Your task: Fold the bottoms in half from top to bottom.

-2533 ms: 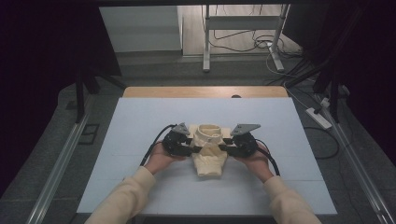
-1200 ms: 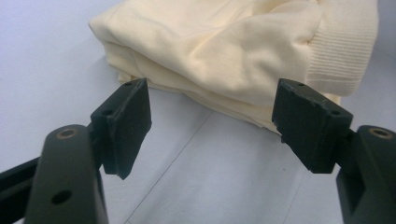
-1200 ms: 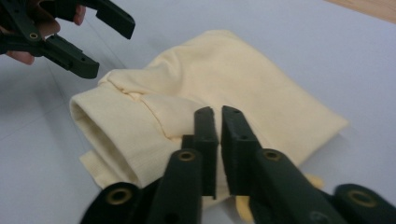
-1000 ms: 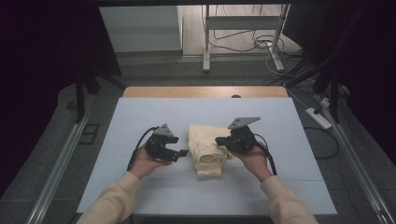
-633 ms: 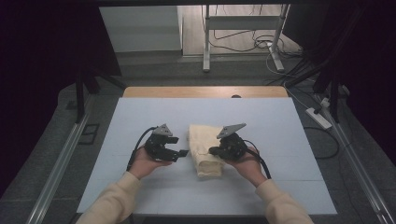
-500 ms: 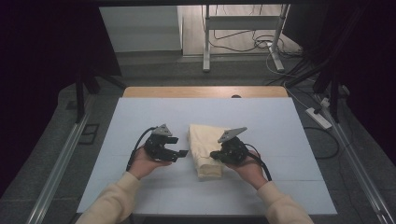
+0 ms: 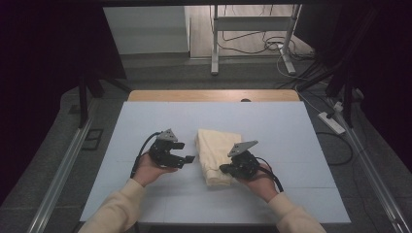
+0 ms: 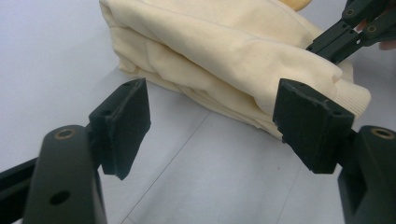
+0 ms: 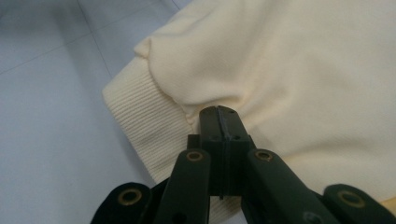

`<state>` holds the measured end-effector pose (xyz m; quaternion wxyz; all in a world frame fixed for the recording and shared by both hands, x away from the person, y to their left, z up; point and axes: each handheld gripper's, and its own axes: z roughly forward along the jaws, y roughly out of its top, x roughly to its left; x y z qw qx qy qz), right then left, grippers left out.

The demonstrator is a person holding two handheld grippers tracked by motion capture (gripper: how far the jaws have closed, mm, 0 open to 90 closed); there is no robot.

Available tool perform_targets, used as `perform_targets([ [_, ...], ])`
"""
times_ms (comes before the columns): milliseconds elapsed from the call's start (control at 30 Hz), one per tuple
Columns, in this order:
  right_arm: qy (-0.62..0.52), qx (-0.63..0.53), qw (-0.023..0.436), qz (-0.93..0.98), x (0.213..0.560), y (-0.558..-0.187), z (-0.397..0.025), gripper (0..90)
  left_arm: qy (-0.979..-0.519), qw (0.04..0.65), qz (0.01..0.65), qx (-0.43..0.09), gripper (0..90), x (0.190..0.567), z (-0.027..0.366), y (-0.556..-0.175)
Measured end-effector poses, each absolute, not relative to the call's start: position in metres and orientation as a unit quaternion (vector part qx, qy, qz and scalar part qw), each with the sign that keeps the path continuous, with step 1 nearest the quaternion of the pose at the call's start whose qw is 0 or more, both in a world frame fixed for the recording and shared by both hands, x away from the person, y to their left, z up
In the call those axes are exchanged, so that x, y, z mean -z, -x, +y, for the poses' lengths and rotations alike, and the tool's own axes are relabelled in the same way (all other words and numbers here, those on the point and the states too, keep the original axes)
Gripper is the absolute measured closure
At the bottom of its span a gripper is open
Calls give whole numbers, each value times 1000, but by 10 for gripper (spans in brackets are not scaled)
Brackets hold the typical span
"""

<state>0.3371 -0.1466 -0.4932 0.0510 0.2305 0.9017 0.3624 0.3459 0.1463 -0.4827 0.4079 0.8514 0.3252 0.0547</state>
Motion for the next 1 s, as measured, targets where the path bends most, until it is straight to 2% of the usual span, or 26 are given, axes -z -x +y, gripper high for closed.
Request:
perform_targets([
  [600, -235, -375, 52, 895, 496, -338, -148, 894, -852, 408, 323, -52, 269, 483, 144, -347],
  [1000, -236, -401, 60, 883, 485, -339, -157, 892, -846, 415, 329, -61, 269, 480, 148, -345],
])
